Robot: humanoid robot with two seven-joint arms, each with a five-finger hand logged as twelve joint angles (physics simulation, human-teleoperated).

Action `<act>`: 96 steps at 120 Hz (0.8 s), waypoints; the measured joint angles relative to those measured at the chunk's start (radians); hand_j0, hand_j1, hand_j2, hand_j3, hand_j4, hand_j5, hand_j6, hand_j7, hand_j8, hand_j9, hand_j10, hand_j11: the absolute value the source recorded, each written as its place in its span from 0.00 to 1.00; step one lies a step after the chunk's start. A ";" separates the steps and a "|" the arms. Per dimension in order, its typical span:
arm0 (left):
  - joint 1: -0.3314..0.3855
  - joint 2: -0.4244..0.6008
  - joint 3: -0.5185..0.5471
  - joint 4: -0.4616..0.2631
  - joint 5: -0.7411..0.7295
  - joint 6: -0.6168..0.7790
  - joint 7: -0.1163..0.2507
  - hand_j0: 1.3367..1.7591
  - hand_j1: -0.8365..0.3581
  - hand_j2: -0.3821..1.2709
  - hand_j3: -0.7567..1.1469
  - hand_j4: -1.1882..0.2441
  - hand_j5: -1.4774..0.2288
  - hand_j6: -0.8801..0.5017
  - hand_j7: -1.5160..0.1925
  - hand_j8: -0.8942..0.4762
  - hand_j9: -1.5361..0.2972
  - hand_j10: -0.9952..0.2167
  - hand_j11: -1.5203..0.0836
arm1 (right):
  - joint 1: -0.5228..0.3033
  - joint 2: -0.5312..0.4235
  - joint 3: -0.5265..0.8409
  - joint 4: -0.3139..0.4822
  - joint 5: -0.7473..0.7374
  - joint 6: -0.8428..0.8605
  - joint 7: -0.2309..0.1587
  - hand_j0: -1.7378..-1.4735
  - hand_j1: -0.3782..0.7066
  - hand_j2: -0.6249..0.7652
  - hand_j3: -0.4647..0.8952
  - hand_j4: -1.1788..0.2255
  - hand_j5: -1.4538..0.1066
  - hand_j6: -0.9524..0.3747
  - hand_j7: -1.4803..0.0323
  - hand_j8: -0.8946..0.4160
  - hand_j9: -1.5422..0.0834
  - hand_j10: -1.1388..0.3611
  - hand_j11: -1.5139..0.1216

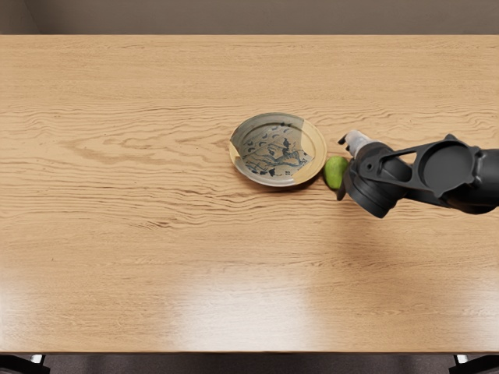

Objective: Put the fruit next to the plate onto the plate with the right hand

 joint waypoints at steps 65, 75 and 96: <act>0.000 0.000 0.000 0.000 0.000 0.000 0.000 0.76 0.99 0.23 0.40 0.83 0.87 0.64 0.89 0.65 0.84 0.82 0.95 | -0.022 0.031 0.014 -0.046 0.000 0.000 0.000 0.30 0.28 0.42 0.34 0.68 0.74 0.55 0.79 0.51 0.77 0.61 0.75; 0.000 0.000 0.000 0.000 0.000 0.000 0.000 0.76 0.99 0.23 0.40 0.83 0.87 0.64 0.89 0.65 0.84 0.82 0.95 | -0.023 0.036 0.014 -0.049 0.000 0.000 0.000 0.30 0.30 0.42 0.34 0.66 0.73 0.53 0.77 0.50 0.75 0.60 0.73; 0.000 0.000 0.000 0.000 0.000 0.000 0.000 0.76 0.99 0.23 0.40 0.83 0.87 0.64 0.89 0.65 0.84 0.82 0.95 | -0.024 0.040 0.014 -0.055 0.000 0.000 0.000 0.30 0.36 0.41 0.34 0.62 0.68 0.49 0.72 0.45 0.71 0.56 0.69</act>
